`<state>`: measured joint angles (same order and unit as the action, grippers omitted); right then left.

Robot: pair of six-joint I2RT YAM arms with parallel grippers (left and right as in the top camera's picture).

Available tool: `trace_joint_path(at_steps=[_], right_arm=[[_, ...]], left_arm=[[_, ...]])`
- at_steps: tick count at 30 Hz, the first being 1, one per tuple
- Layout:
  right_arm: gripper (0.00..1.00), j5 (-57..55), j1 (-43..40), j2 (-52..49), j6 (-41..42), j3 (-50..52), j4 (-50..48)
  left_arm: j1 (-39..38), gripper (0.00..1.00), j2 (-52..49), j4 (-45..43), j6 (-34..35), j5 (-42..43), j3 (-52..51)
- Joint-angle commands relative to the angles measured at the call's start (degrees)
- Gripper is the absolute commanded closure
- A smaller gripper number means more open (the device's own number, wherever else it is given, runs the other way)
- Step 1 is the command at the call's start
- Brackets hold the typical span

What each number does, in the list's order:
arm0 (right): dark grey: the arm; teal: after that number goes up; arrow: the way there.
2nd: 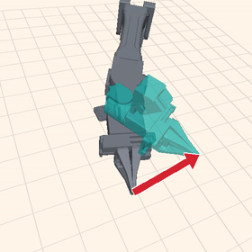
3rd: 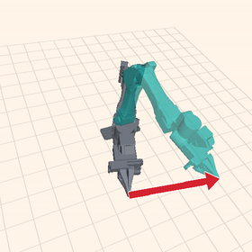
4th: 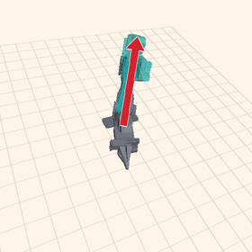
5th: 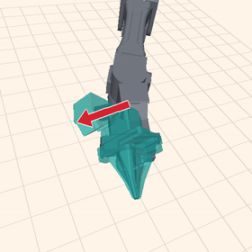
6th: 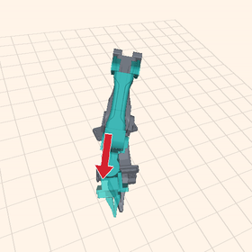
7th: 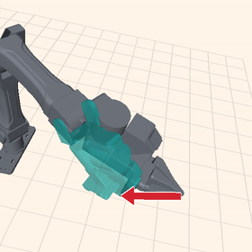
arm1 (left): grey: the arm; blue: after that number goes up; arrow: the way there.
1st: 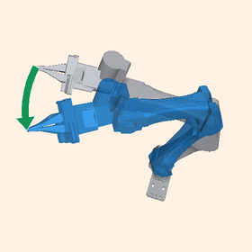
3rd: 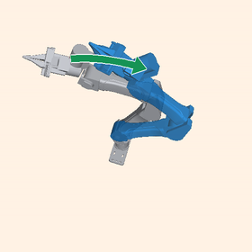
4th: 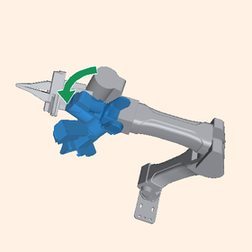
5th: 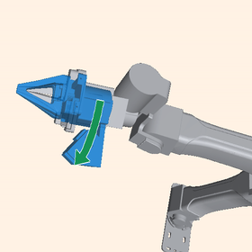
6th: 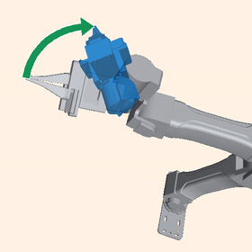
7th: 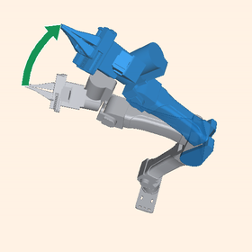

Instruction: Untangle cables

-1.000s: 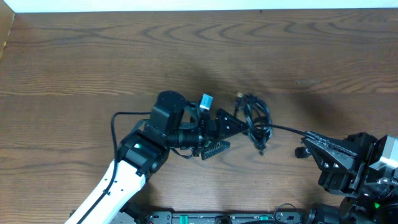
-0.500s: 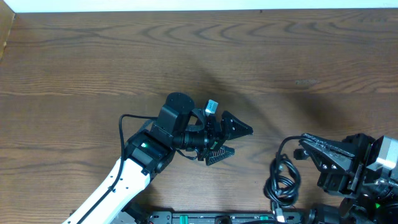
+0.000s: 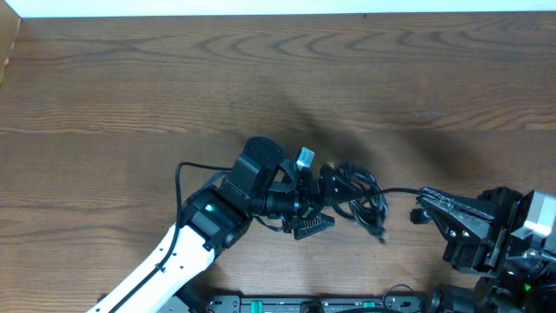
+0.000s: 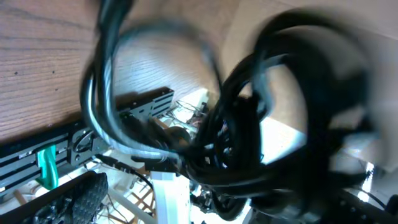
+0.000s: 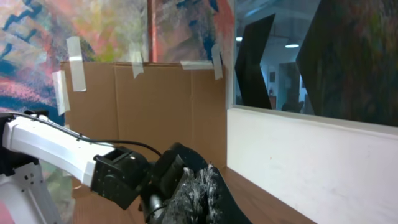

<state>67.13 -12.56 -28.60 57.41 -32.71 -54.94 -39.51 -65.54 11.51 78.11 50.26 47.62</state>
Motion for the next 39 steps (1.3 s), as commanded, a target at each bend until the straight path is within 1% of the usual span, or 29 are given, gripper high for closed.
trace_joint_path(at_steps=[1,6,12,20,24,30,32,38,39], right_arm=[[0.99,-1.99,0.28,0.46,-0.63,-0.55,-0.35],[0.99,-1.95,0.39,0.46,-0.42,-0.55,-0.35],[0.99,-2.03,2.38,0.46,-0.44,-0.55,-0.39],[0.99,-2.49,4.94,0.46,-0.9,-0.55,-0.39],[0.99,-2.47,5.51,0.46,-0.9,-0.55,-0.37],[0.99,-2.45,6.45,0.46,-0.87,-0.55,-0.35],[0.99,-2.47,6.95,0.46,-0.87,-0.55,-0.37],[0.99,-2.47,7.41,0.46,-0.87,-0.55,-0.33],[0.99,-2.47,7.41,0.46,-0.87,-0.55,-0.33]], left_arm=[[-0.17,0.02,-0.37,-0.26,0.26,-1.88,0.94],[-0.17,0.02,-0.39,-0.24,0.24,-3.04,0.94],[-0.24,0.0,-0.42,-0.24,0.22,-3.41,0.94],[-1.64,0.0,-0.9,-0.28,0.22,-3.45,0.94],[-2.82,0.09,-1.81,-0.96,0.2,-3.45,0.94],[-4.15,0.39,-3.87,-2.69,0.26,-3.43,0.94],[-4.66,0.42,-4.57,-3.37,0.52,-3.43,0.94],[-5.33,0.43,-5.6,-4.61,1.53,-3.41,0.94],[-5.31,0.46,-5.6,-4.61,1.51,-3.41,0.94]])
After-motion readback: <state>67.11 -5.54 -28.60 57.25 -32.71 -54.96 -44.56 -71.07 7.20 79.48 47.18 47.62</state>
